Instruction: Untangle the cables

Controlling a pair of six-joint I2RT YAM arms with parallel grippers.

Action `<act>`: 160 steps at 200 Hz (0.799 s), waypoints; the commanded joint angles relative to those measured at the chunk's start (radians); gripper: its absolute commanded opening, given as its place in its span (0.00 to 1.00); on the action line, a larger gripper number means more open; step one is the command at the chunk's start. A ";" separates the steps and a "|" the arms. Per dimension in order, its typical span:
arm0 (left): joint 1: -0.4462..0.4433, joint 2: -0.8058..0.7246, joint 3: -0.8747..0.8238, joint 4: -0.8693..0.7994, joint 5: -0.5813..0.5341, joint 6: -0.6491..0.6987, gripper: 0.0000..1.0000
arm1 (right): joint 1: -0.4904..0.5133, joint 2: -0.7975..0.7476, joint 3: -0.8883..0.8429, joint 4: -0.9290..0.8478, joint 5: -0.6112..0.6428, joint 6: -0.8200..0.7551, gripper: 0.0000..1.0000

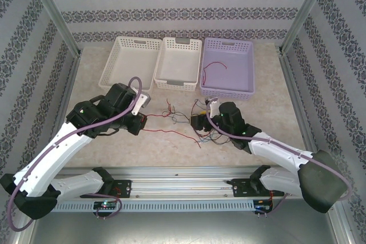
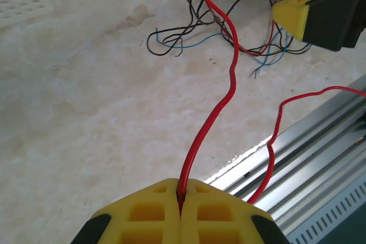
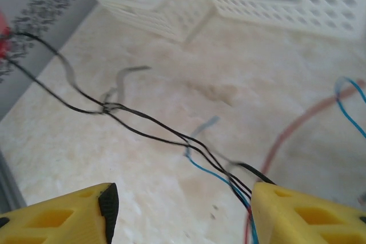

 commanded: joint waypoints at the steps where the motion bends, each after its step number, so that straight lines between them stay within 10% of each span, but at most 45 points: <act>1: 0.006 0.003 -0.015 0.042 0.065 -0.012 0.00 | 0.028 0.027 0.046 0.106 0.005 -0.097 0.64; 160: 0.006 -0.034 -0.022 0.037 0.088 -0.028 0.00 | 0.195 0.308 0.115 0.362 0.082 -0.252 0.60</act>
